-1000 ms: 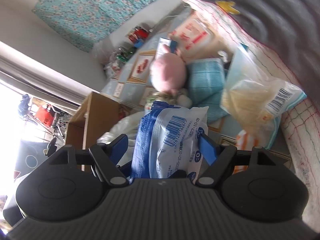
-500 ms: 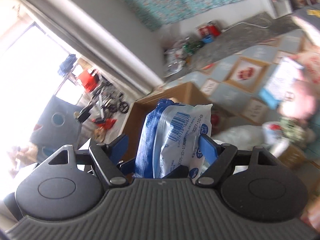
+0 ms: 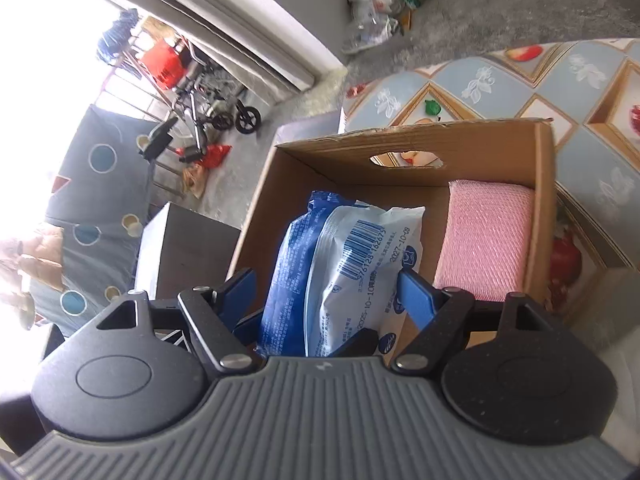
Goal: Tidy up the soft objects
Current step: 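Grasp the blue-and-white bag with the right gripper and lift it, then lower the blue-and-white bag into the cardboard box and open the right gripper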
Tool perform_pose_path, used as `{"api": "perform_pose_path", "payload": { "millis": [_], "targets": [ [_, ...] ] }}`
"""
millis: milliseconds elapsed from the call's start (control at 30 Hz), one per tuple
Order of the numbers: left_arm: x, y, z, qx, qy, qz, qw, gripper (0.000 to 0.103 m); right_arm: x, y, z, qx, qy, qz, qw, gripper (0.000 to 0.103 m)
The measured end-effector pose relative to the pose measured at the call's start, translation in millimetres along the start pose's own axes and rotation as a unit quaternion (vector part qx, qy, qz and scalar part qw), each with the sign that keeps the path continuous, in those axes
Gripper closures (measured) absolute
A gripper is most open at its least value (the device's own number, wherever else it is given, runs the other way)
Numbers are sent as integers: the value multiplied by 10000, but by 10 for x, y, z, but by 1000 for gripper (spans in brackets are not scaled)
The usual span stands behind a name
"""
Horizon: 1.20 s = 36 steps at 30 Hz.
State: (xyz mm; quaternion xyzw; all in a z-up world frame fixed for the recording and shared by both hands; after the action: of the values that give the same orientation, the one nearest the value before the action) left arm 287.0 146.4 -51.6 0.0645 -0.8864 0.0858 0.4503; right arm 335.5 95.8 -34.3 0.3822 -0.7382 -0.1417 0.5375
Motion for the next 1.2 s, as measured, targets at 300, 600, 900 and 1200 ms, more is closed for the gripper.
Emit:
{"api": "perform_pose_path", "payload": {
  "millis": [300, 600, 900, 1200],
  "targets": [
    [-490, 412, -103, 419, 573, -90, 9974, 31, -790, -148, -376, 235, 582, 339, 9975, 25],
    [-860, 597, -153, 866, 1028, -52, 9909, 35, -638, -354, -539, 379, 309, 427, 9979, 27],
    [-946, 560, -192, 819, 802, 151, 9933, 35, 67, -428, -567, 188, -354, 42, 9992, 27],
    [-827, 473, -261, 841, 449, 62, 9954, 24, 755, -629, -281, 113, -788, 20, 9968, 26]
  ]
}}
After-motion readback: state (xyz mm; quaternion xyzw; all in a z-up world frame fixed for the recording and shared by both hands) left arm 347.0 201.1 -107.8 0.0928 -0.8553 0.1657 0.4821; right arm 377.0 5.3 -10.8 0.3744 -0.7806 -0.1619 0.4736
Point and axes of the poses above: each gripper's, at about its wrist camera, not at the fingertips, and x roughly against the way its jaws point, y to its left, z to its underside, the point moved 8 cm from there along -x, roughly the way its jaws point, and after that the axes turned 3 degrees about x, right-handed, at the moved point
